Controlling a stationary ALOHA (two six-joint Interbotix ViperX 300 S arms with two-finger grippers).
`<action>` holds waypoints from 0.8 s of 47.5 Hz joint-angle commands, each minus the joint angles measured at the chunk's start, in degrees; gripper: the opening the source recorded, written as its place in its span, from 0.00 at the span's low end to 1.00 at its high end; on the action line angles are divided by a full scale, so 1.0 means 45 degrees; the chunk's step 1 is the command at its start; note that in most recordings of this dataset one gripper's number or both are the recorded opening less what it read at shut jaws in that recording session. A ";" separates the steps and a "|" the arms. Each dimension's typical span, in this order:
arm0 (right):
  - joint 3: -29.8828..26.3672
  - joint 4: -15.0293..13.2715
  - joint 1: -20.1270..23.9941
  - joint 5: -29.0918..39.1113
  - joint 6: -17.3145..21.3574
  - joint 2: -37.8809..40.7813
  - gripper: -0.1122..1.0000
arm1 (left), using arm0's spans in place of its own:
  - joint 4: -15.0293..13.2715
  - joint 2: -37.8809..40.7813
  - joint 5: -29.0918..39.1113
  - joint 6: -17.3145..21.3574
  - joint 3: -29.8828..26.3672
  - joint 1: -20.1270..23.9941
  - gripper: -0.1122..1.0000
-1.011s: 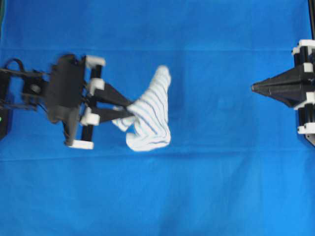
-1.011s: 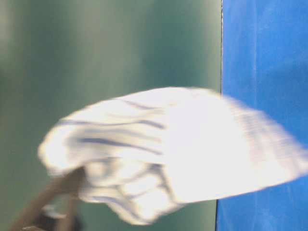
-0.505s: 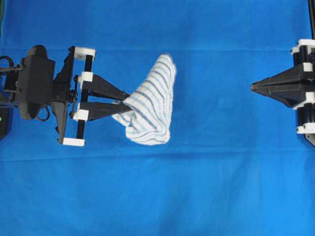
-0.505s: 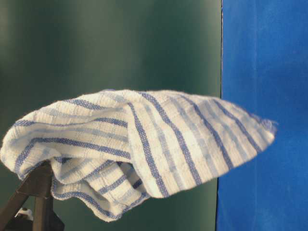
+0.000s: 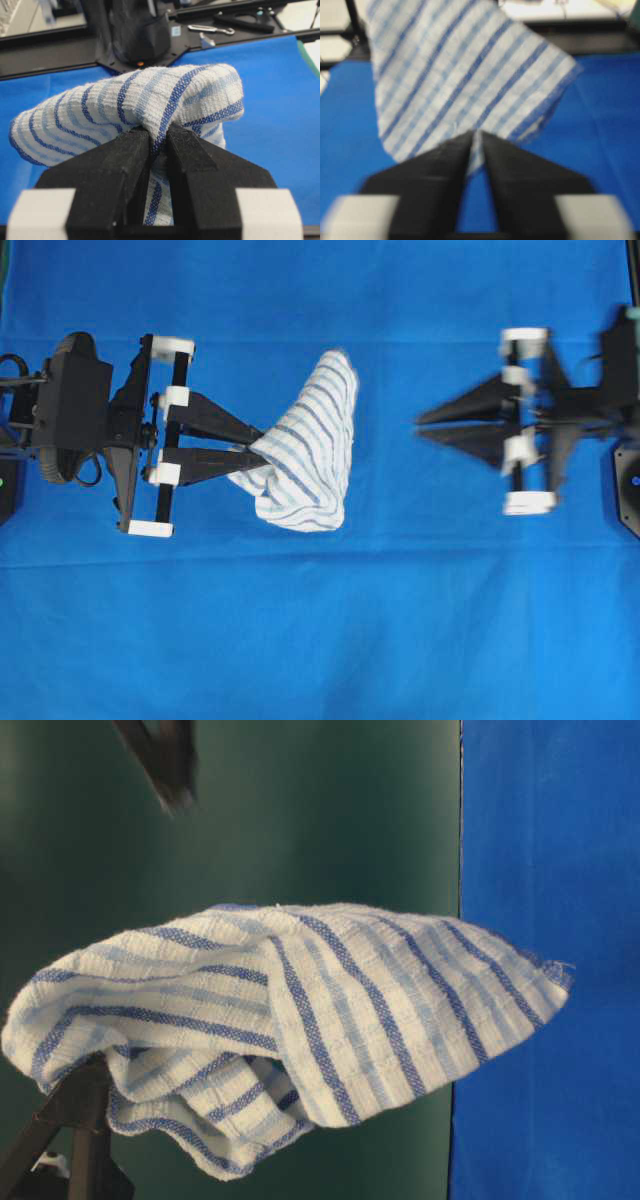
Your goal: Hand over the towel.
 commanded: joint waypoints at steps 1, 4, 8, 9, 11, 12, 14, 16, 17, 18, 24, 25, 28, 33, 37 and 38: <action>-0.0977 0.0039 0.0098 -0.0234 0.0039 0.0918 0.56 | 0.0000 -0.0059 -0.0137 0.0020 -0.0195 0.0000 0.16; -0.1562 0.0059 0.0156 -0.0430 0.0059 0.1719 0.70 | 0.0000 -0.0059 -0.0117 0.0020 -0.0176 0.0020 0.16; -0.2324 0.0059 0.0332 -0.0664 0.0059 0.2637 0.75 | 0.0000 -0.0039 -0.0117 0.0020 -0.0156 0.0059 0.16; -0.2500 0.0059 0.0371 -0.0703 0.0059 0.2832 0.75 | -0.0020 -0.0039 -0.0117 0.0020 -0.0156 0.0059 0.16; -0.2832 0.0039 0.0430 -0.0762 0.0059 0.3203 0.75 | 0.0000 0.0020 -0.0117 0.0020 -0.0156 0.0059 0.16; -0.2988 0.0039 0.0449 -0.0781 0.0059 0.3359 0.75 | -0.0020 0.0020 -0.0117 0.0020 -0.0156 0.0078 0.16; -0.3301 0.0039 0.0508 -0.0781 0.0059 0.3691 0.76 | 0.0000 0.0059 -0.0137 0.0020 -0.0156 0.0098 0.16; -0.3633 0.0039 0.0566 -0.0781 0.0059 0.4023 0.76 | 0.0000 0.0098 -0.0117 0.0020 -0.0176 0.0098 0.16; -0.3789 0.0039 0.0566 -0.0781 0.0059 0.4180 0.76 | -0.0020 0.0117 -0.0117 0.0020 -0.0176 0.0117 0.16; -0.4043 0.0059 0.0586 -0.0762 0.0059 0.4375 0.76 | 0.0000 0.0156 -0.0117 0.0020 -0.0176 0.0117 0.16; -0.4902 0.0039 0.0586 -0.0723 0.0059 0.5176 0.76 | -0.0020 0.0313 -0.0137 0.0020 -0.0215 0.0156 0.16; -0.5039 0.0059 0.0586 -0.0703 0.0059 0.5254 0.76 | -0.0020 0.0332 -0.0117 0.0020 -0.0215 0.0156 0.16; -0.5254 0.0059 0.0586 -0.0664 0.0059 0.5449 0.76 | -0.0020 0.0332 -0.0117 0.0020 -0.0234 0.0176 0.16; -0.5469 0.0059 0.0586 -0.0645 0.0059 0.5645 0.76 | -0.0020 0.0332 -0.0117 0.0020 -0.0215 0.0156 0.16; -0.5488 0.0098 0.0586 -0.0645 0.0078 0.5645 0.75 | -0.0020 0.0332 -0.0117 0.0020 -0.0215 0.0156 0.16; -0.5488 0.0117 0.0586 -0.0625 0.0059 0.5645 0.75 | 0.0000 0.0332 -0.0117 0.0020 -0.0234 0.0156 0.16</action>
